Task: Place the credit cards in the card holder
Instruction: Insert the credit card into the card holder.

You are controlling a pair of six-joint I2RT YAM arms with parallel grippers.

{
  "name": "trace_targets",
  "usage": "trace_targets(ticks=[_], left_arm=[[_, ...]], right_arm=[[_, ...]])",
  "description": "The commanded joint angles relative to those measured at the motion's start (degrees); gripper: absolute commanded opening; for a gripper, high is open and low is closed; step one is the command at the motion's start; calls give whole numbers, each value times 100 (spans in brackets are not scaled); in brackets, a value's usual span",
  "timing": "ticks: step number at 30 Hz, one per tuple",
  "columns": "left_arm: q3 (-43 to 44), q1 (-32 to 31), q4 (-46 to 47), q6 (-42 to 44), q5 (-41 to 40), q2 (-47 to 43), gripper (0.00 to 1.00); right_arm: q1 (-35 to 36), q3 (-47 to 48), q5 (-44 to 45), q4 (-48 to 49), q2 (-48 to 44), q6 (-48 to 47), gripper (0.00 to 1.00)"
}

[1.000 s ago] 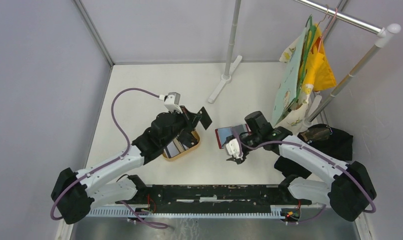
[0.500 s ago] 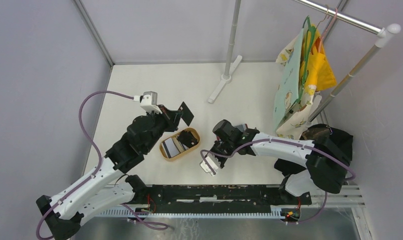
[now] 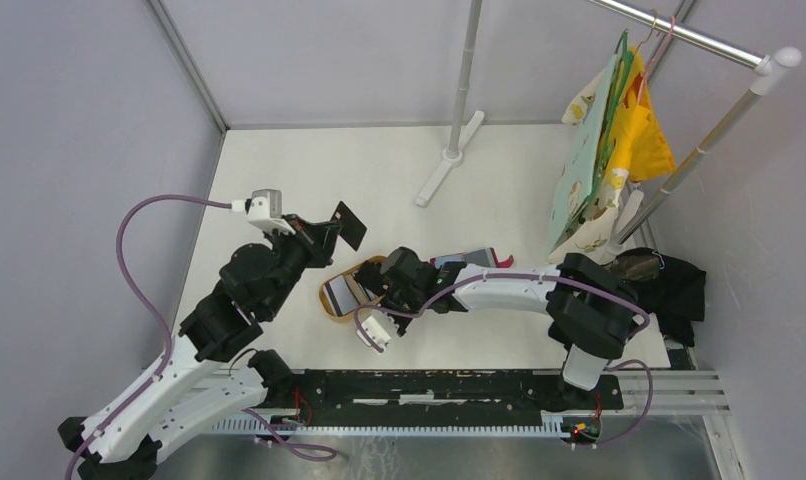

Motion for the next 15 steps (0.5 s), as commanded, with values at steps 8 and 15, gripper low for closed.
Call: trace_targets(ticks=[8,15], left_arm=[[297,21,-147,238,-174,-432,2],[296,17,-182,196,-102,-628,2]], right_arm=[[249,1161,944,843,1136,1118,15],[245,1751,2043,1670,1768,2071,16]])
